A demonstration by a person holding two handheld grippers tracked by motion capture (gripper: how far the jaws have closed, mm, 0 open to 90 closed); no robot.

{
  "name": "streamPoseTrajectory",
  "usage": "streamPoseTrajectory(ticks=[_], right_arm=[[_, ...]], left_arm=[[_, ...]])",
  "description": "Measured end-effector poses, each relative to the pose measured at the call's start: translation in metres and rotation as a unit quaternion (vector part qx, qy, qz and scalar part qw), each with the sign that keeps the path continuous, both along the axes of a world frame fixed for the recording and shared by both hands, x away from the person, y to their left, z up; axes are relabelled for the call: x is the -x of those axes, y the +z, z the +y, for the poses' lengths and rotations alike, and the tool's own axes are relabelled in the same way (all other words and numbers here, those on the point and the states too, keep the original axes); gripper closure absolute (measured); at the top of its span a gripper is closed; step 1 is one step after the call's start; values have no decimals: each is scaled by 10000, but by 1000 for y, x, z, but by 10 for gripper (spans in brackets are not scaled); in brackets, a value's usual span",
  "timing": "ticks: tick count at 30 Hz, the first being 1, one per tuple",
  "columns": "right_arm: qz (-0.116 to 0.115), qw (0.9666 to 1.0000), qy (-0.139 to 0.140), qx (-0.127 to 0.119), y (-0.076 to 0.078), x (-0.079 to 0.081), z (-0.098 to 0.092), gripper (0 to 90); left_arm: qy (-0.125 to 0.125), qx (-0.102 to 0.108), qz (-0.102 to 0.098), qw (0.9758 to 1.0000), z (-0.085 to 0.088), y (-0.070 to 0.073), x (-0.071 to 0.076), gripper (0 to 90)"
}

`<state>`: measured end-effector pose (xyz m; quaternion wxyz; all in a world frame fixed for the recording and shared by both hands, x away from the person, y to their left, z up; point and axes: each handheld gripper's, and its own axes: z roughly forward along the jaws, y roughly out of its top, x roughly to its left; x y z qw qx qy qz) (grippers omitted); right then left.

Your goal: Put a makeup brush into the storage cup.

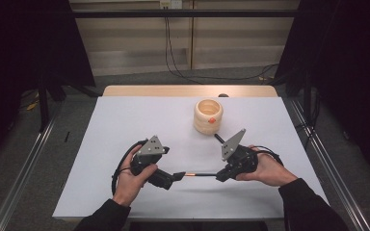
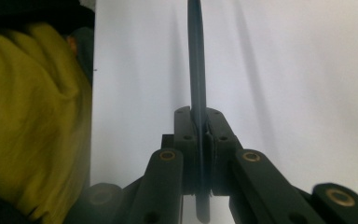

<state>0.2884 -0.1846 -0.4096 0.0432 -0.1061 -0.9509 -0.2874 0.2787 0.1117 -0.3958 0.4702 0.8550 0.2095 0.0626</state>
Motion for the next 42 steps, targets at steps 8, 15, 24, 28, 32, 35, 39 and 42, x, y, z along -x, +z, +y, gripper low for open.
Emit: streamPoseTrajectory(ticks=[8, 15, 24, 28, 32, 35, 39, 42], right_arm=[[4, 9998, -208, -67, -9, 11, -14, 852], [-50, 9983, -389, -433, -11, 12, -17, 853], [-17, 9891, -803, -1234, -11, 11, -29, 852], [-132, 9837, -948, -1524, -11, 11, -33, 853], [-371, 9754, -979, -1940, -8, 13, -36, 852], [-464, 9718, -970, -2101, -6, 15, -36, 852], [-520, 9629, -1127, -2397, -4, 15, -39, 852], [-540, 9570, -1184, -2592, -3, 15, -41, 852]], left_arm=[[-81, 233, -36, 9997, 4, 0, 4, 32], [-90, 391, -113, 9991, 2, -1, 6, 29], [119, 507, -282, 9982, 5, 1, 7, 28], [191, 541, -302, 9979, 6, 2, 7, 27], [234, 528, -415, 9975, 5, 3, 8, 27], [223, 623, -430, 9969, 4, 2, 9, 26], [161, 719, -494, 9961, 1, 2, 9, 25], [170, 757, -513, 9957, -2, 2, 9, 25]])
